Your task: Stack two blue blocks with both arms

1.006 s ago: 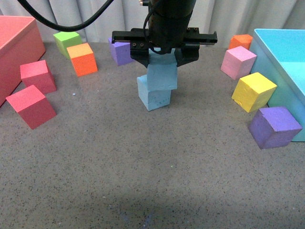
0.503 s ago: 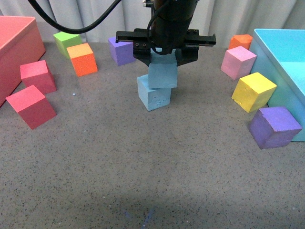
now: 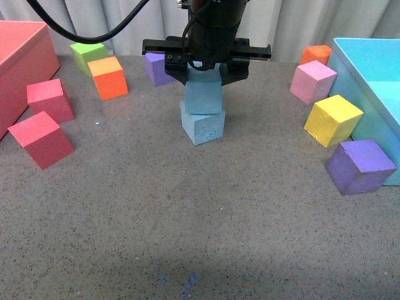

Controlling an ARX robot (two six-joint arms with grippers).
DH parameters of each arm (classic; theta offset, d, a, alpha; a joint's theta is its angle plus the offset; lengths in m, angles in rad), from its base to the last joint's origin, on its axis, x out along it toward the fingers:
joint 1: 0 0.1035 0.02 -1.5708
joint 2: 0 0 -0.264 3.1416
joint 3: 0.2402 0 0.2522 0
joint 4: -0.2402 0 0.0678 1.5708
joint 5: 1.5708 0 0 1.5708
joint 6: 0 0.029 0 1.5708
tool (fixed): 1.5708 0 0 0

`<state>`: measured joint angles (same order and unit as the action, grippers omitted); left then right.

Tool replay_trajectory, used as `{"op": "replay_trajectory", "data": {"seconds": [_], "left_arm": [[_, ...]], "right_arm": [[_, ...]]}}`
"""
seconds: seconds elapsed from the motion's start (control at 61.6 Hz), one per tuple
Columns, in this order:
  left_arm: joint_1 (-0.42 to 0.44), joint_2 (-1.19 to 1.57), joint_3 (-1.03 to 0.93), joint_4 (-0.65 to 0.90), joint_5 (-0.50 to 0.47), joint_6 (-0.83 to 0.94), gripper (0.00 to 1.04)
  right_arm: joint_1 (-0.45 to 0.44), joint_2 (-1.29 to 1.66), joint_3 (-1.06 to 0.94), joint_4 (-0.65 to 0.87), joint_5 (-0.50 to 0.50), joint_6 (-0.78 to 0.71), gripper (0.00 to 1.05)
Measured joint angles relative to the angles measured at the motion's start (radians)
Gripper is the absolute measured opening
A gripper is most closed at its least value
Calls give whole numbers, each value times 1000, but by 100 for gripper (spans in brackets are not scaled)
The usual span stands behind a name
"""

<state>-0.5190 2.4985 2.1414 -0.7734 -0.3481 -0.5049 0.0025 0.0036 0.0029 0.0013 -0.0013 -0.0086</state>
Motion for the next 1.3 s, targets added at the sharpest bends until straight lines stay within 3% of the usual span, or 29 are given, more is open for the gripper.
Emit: {"op": "replay_trajectory", "data": {"seconds": [0.081,0.13,0.325,0.601,1.071,1.299], "left_arm": [[0,0,0,-2,0,3,59],[0,0,-7,-2,0,6,72],[0,0,-10,-10,11,7,100],[4,-18,-37,7,12,8,98],[18,-233,-247,153,125,-56,98],[31,-365,-397,260,111,-82,98]], "right_arm": [[0,0,0,0,0,0,95],[0,0,0,0,0,0,95],[0,0,0,0,0,0,95],[0,0,0,0,0,0,95],[0,0,0,0,0,0,95],[0,0,0,0,0,0,95]]}}
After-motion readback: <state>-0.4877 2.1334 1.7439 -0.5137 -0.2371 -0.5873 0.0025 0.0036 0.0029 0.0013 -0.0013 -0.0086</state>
